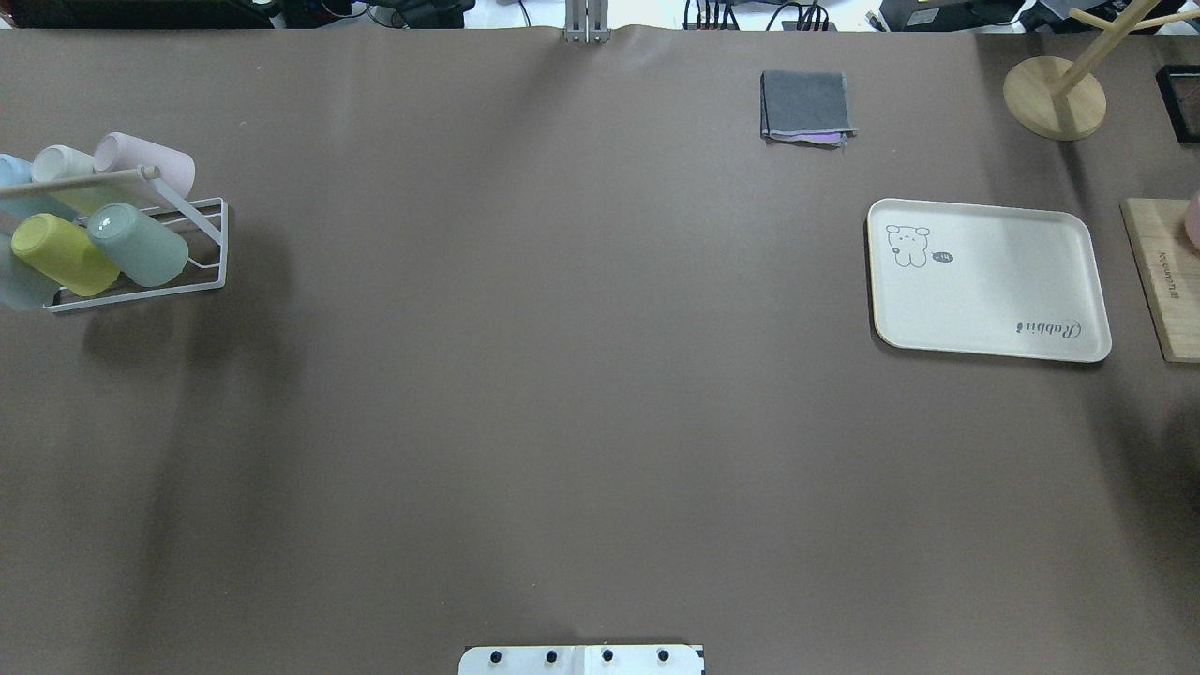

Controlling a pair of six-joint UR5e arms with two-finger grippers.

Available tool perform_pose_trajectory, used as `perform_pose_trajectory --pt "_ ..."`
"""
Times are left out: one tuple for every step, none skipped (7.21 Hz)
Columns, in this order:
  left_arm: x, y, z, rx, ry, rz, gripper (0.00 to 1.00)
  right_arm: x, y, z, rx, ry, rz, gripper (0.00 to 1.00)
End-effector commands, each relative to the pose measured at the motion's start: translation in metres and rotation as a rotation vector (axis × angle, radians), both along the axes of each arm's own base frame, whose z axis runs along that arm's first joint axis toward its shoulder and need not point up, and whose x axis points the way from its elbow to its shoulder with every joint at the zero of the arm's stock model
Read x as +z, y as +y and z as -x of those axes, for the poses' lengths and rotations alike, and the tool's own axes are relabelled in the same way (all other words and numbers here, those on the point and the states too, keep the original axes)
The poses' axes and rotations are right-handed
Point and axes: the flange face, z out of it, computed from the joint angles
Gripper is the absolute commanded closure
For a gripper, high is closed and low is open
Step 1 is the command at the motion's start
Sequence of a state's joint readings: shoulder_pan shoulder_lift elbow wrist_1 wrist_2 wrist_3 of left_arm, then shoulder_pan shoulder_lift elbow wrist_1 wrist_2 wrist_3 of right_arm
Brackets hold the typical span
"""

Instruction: Pick up and place green cup on tray

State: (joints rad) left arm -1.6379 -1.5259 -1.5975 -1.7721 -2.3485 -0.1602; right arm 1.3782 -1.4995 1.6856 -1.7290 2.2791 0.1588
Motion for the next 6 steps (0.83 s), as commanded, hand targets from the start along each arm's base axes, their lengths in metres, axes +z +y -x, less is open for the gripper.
perform_pose_trajectory --pt "0.008 0.002 0.000 -0.001 0.004 0.016 0.02 -0.005 -0.007 0.003 -0.004 -0.001 -0.010 0.00" --pt "0.004 0.002 0.000 -0.001 0.007 0.005 0.02 0.001 -0.012 0.010 -0.015 0.002 0.002 0.00" --pt "0.005 0.002 0.000 0.000 0.006 0.006 0.02 0.012 -0.035 0.030 -0.040 0.002 0.019 0.00" --pt "0.002 0.002 0.000 -0.002 0.005 0.002 0.02 0.019 -0.058 0.063 -0.052 -0.003 0.014 0.01" --pt "0.000 0.000 0.001 -0.002 0.003 -0.001 0.02 0.036 -0.068 0.098 -0.011 -0.013 0.004 0.01" --pt "-0.001 -0.001 0.000 0.000 0.008 -0.001 0.02 0.043 -0.066 0.130 0.053 -0.033 0.017 0.00"
